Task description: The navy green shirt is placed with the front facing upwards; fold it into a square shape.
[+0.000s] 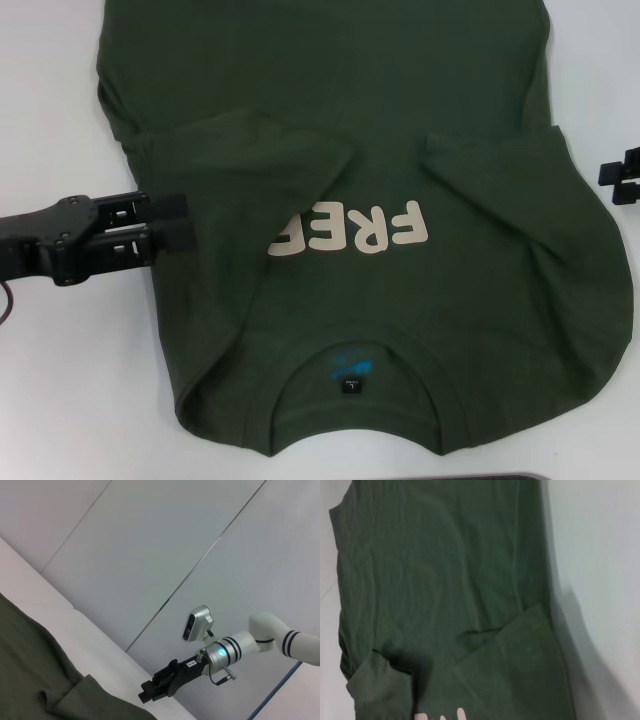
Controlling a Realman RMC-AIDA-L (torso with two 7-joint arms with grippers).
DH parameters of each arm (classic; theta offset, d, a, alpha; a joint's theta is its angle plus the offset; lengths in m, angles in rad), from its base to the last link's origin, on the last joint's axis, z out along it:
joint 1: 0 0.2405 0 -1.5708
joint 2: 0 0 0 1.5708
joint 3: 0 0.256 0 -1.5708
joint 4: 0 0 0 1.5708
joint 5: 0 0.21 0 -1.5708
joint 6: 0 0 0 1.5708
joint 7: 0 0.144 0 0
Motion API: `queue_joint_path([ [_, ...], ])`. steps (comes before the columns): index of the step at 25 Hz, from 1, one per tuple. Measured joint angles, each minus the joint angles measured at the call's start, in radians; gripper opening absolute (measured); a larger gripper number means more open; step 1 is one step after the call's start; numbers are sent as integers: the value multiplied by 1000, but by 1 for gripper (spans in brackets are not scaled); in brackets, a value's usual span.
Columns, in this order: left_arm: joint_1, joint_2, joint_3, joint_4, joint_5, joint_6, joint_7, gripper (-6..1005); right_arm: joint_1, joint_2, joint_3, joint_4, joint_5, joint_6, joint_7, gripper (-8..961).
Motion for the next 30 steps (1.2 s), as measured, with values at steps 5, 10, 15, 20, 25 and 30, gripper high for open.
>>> queue_joint_path([
  [5, 0, -1, 0, -2, -1, 0, 0, 689, -11, -13, 5, -9, 0, 7, 0, 376],
  [10, 0, -2, 0, -2, -2, 1, 0, 689, -14, 8, 0, -3, 0, 31, -2, 377],
  [15, 2, -2, 0, 0, -3, 0, 0, 688, -10, 34, -13, 0, 0, 65, -6, 376],
  [20, 3, -1, 0, 2, -3, 0, 0, 689, -7, 45, -25, 17, -1, 92, -1, 375],
  [25, 3, -1, 0, 2, -4, -1, 0, 689, -5, 58, -18, 27, 13, 100, -3, 374],
  [30, 5, -1, 0, 3, -4, -2, 0, 689, 4, 80, -18, 29, 53, 69, -15, 373],
])
